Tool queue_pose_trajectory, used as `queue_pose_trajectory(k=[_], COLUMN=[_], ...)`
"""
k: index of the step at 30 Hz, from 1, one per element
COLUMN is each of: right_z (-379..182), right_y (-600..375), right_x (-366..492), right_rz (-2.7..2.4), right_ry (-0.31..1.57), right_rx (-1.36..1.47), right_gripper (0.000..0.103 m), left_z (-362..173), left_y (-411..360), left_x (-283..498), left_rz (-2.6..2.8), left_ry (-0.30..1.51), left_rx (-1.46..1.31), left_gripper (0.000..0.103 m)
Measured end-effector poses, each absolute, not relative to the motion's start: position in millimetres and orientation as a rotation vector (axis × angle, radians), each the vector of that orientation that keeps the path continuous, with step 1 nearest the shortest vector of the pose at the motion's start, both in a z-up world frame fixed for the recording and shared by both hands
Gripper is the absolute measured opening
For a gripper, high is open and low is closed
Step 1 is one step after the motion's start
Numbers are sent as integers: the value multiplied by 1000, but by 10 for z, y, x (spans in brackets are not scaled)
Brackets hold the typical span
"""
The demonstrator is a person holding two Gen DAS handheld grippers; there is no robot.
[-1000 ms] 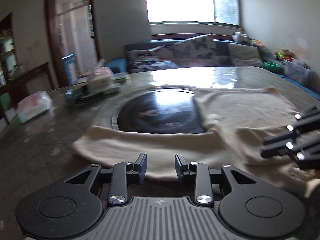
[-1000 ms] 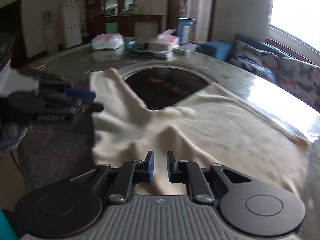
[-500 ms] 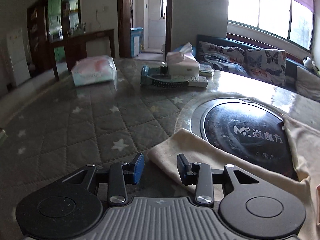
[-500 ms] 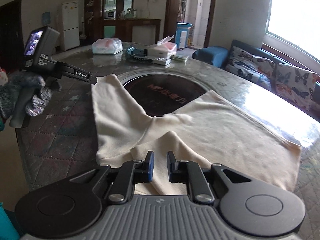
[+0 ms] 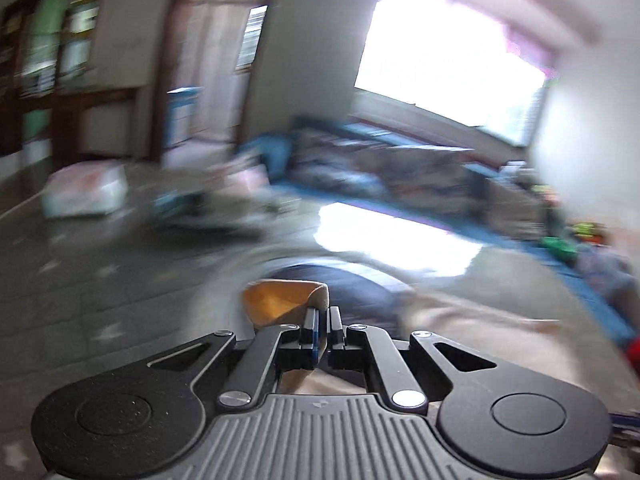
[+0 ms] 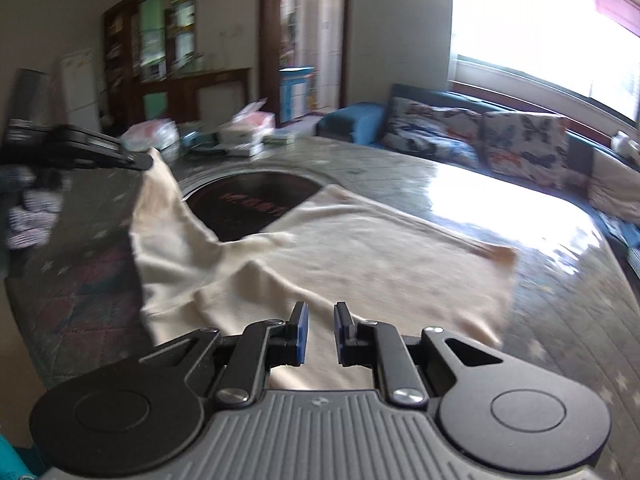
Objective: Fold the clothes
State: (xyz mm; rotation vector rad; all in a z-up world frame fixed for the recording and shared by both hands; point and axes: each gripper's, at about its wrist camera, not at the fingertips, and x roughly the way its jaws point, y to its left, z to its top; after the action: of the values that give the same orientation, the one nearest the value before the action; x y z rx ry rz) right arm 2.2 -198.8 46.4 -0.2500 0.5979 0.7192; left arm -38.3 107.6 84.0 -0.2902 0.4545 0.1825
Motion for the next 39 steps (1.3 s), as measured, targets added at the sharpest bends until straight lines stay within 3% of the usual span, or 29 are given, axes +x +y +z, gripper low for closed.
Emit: queue_pose_trajectory(k=[9, 16, 22, 25, 39], right_z=[416, 310, 208, 149, -32], right_y=[-2587, -2787, -2685, -2575, -2317], right_x=[107, 139, 156, 171, 372], right_rz=[552, 507, 560, 581, 569], right_ry=[605, 639, 681, 696, 738], right_rx=[-112, -62, -41, -40, -41], right_gripper=[13, 13, 15, 20, 16], left_z=[988, 446, 339, 332, 97], left_y=[-207, -742, -459, -161, 514], left_x=[-443, -338, -429, -352, -314], left_rz=[-253, -383, -327, -228, -53], left_ry=[411, 587, 612, 629, 699], left_rx=[-209, -104, -69, -72, -140], left_gripper=[4, 11, 26, 26, 23])
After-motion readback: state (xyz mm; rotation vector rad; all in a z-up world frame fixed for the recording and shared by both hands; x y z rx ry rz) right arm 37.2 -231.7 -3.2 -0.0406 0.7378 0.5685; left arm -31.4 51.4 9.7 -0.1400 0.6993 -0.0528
